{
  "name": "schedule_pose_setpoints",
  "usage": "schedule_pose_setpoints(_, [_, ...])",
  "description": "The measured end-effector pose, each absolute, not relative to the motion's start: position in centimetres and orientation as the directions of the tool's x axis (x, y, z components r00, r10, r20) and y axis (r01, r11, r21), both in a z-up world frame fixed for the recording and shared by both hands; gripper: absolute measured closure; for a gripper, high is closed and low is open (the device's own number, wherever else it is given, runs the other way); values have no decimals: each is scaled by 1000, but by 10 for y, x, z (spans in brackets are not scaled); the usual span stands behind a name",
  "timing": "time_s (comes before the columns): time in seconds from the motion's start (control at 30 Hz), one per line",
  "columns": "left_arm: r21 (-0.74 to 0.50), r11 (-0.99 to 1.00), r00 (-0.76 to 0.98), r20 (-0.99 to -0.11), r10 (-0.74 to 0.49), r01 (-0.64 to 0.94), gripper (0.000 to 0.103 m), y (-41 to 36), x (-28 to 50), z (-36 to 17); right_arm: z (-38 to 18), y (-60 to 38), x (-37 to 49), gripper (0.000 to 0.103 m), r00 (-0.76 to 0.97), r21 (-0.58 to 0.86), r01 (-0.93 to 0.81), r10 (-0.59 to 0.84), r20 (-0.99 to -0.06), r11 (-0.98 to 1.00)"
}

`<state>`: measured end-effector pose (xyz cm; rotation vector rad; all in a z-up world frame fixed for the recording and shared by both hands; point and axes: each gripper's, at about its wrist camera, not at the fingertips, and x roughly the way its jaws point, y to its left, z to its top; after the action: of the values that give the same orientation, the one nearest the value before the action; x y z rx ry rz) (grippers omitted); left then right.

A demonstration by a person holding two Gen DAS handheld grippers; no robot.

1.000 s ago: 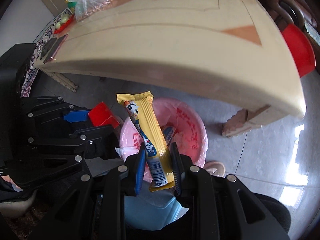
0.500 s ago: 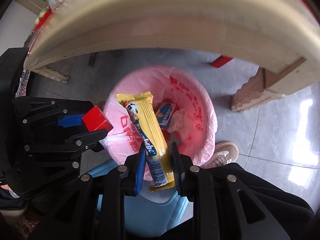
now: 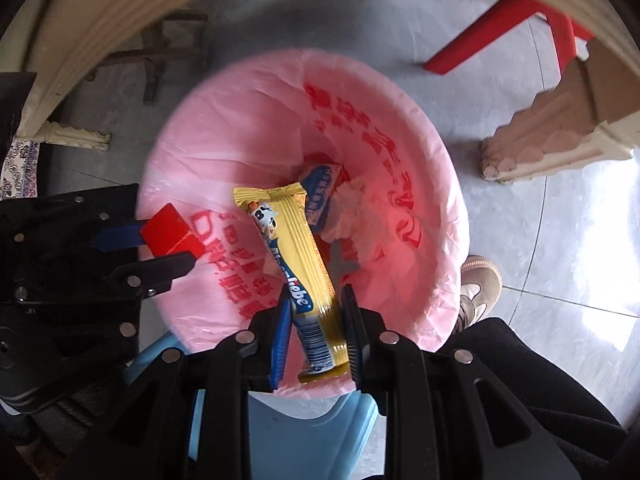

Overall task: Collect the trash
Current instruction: 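Open the left tool to drop the red cube while the right tool drops the candy bar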

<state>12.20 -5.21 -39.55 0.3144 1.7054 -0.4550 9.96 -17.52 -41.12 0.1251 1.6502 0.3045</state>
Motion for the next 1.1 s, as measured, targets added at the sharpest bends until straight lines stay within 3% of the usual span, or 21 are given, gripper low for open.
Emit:
schedule_pose_setpoints(0.67, [-135,903,-234,-972,-40,407,71,-57,136,-441,-445,-168,109,78,-167,247,-113,227,-960,962])
schedule_pose_setpoints(0.73, [-136,908,-234,-971,-44,396,58,-56,138,-441,-444,-166,109,77,-166,243,-115,222,-961,963])
schedule_pose_setpoints(0.9, [-111,909,-217,-976,-23,402,47,-55,142,-440,-444,-166,111,76,-169,248,-107,228,-959,963])
schedule_pose_setpoints(0.97, [-100,908,-209,-978,-14,406,46,-55,142,-438,-444,-167,112,70,-167,250,-104,230,-959,963])
schedule_pose_setpoints(1.1, [-87,905,-209,-978,2,416,43,-56,143,-437,-442,-170,114,69,-165,248,-103,230,-959,963])
